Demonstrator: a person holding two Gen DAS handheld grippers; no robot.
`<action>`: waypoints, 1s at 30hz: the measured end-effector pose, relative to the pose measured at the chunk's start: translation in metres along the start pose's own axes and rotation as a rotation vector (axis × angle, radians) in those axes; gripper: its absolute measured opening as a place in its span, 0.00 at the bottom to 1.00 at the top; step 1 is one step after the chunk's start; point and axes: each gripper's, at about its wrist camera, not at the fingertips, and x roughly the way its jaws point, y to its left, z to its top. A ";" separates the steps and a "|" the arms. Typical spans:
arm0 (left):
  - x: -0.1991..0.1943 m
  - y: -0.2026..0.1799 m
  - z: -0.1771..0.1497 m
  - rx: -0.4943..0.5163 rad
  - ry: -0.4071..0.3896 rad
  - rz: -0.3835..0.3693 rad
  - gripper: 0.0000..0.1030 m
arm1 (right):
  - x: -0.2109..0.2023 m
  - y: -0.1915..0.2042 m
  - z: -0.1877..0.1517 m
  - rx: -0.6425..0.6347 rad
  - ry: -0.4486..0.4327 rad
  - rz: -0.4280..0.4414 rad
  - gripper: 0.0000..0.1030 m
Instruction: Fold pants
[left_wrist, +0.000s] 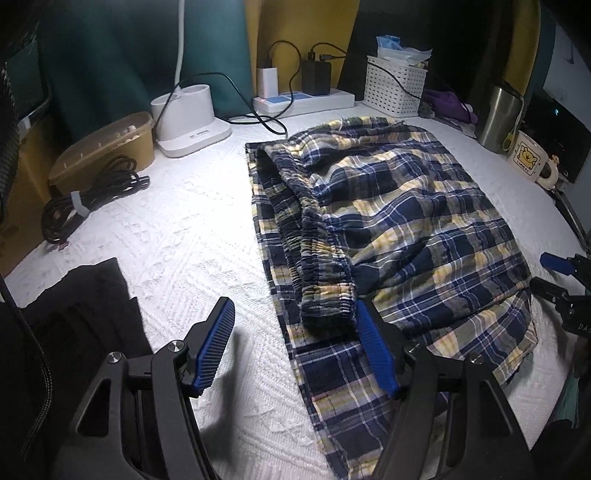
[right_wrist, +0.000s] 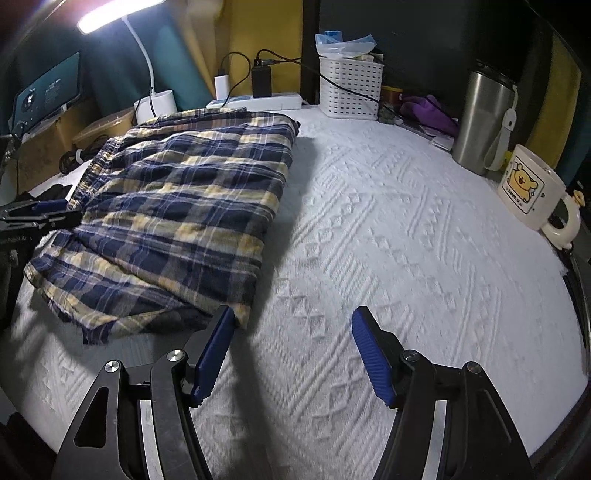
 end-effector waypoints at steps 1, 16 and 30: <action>-0.003 0.001 0.000 -0.005 -0.005 0.002 0.66 | -0.001 0.000 -0.001 0.000 0.001 -0.003 0.66; -0.042 0.014 0.004 -0.061 -0.122 0.007 0.66 | -0.016 -0.007 0.016 0.022 -0.044 0.012 0.66; -0.013 0.004 0.043 -0.064 -0.119 -0.056 0.66 | -0.003 -0.029 0.056 0.033 -0.067 0.023 0.66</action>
